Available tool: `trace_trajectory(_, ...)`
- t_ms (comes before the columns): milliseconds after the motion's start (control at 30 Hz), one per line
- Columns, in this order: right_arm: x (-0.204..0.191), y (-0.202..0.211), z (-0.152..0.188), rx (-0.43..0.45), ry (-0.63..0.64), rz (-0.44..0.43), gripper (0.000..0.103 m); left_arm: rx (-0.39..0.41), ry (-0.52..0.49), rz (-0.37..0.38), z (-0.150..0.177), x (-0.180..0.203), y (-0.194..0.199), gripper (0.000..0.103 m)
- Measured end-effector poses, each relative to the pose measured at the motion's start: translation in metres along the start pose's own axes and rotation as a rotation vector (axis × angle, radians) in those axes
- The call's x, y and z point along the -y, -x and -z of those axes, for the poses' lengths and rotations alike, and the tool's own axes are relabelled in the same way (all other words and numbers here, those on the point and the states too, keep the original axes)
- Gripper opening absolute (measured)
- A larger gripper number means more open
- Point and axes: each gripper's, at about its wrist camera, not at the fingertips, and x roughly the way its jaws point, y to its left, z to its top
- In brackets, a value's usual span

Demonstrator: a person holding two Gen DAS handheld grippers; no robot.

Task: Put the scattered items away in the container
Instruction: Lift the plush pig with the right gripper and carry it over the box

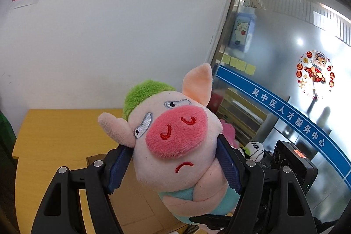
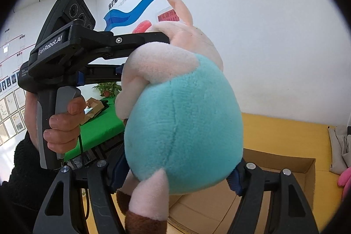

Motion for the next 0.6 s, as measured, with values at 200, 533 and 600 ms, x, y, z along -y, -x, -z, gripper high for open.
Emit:
trace_trajectory(200,0.02,-0.047,0.016,-0.062,-0.074,-0.004,0.072,-0.081,0.036,-0.057,0.008,-0.036,-0.047,0.078)
trace_trajectory(533,0.076,-0.131,0.057,-0.174,-0.213,0.002,0.071,-0.223,0.112,-0.067,0.041,-0.107,-0.129,0.077)
trace_trajectory(600,0.088,-0.143,0.067,-0.192,-0.236,-0.002,0.071,-0.248,0.128,-0.075,0.046,-0.121,-0.145,0.077)
